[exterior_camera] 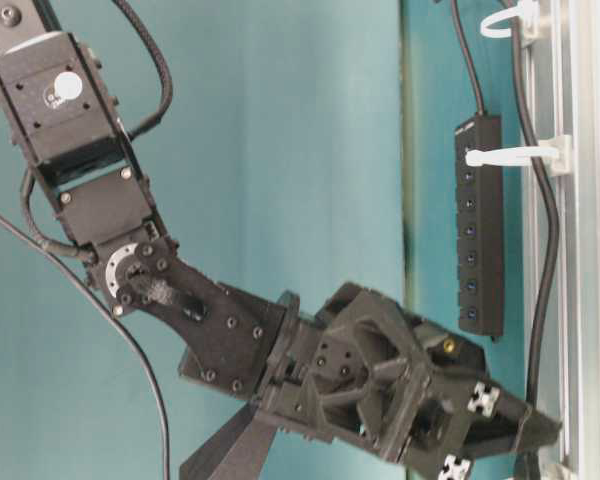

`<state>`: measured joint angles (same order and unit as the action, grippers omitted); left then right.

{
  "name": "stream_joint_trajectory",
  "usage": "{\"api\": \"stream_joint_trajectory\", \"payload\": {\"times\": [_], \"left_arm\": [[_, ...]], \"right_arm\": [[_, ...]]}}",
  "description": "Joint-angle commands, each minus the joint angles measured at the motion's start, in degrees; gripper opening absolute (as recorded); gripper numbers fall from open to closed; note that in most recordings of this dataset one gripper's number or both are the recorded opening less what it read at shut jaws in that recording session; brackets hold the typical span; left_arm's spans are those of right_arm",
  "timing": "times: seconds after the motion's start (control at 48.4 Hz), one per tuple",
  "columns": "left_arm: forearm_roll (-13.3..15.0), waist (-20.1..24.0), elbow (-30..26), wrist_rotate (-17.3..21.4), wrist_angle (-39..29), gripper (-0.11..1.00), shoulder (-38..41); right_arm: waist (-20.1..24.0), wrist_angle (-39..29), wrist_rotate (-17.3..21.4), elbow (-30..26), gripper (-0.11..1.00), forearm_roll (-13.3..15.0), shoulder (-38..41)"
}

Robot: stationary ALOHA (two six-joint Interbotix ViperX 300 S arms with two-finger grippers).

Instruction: Pass the USB cable through three rings with both arms.

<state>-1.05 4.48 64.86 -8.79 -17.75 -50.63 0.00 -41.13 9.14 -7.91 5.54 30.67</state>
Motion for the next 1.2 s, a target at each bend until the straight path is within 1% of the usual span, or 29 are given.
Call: {"api": "stream_joint_trajectory", "payload": {"times": [0.0,0.186,0.475,0.64,0.826,1.177], "left_arm": [[-0.1,0.0,-0.4,0.0,0.4,0.65,0.4],[-0.1,0.0,0.1,-0.3,1.8,0.65,1.3],[-0.1,-0.7,3.3,-1.2,9.1,0.64,6.8],[-0.1,-1.9,4.8,-1.0,14.5,0.64,11.2],[-0.1,-1.9,7.2,-0.9,22.0,0.64,17.2],[-0.1,-1.9,6.2,-0.4,32.6,0.64,27.4]], "right_arm": [[0.3,1.1,-0.4,-1.3,-0.08,-0.1,-0.1],[0.4,1.5,-0.4,-1.6,-0.08,-0.1,0.0],[0.4,1.5,-0.2,-1.5,-0.08,-0.1,0.0],[0.4,1.6,-0.1,-1.6,-0.08,-0.6,0.0],[0.4,2.5,-0.2,-1.6,-0.08,-1.2,0.0],[0.4,2.4,-0.2,-1.6,-0.08,-1.5,0.0]]}}
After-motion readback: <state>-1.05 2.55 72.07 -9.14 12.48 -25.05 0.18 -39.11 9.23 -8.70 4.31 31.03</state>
